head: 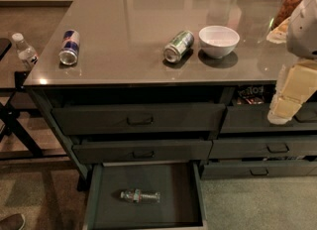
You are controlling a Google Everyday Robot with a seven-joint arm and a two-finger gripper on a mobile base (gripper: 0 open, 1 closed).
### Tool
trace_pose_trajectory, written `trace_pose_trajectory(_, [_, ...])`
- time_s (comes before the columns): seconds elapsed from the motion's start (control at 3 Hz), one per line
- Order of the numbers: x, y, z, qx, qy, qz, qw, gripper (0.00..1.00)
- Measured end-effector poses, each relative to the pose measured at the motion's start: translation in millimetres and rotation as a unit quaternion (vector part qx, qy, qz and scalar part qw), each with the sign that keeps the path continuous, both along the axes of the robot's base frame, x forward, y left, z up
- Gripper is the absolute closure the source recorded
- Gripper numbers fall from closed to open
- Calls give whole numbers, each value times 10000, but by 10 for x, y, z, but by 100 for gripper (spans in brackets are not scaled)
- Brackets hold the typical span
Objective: Pick water bottle from bottom drawer and place on counter
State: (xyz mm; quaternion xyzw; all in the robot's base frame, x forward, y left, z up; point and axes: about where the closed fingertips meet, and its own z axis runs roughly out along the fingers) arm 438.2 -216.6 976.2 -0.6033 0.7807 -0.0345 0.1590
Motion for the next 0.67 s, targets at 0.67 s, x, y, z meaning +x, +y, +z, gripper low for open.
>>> trace_pose_trajectory(0.67, [-46,104,-203,121,-27,28,9999,0])
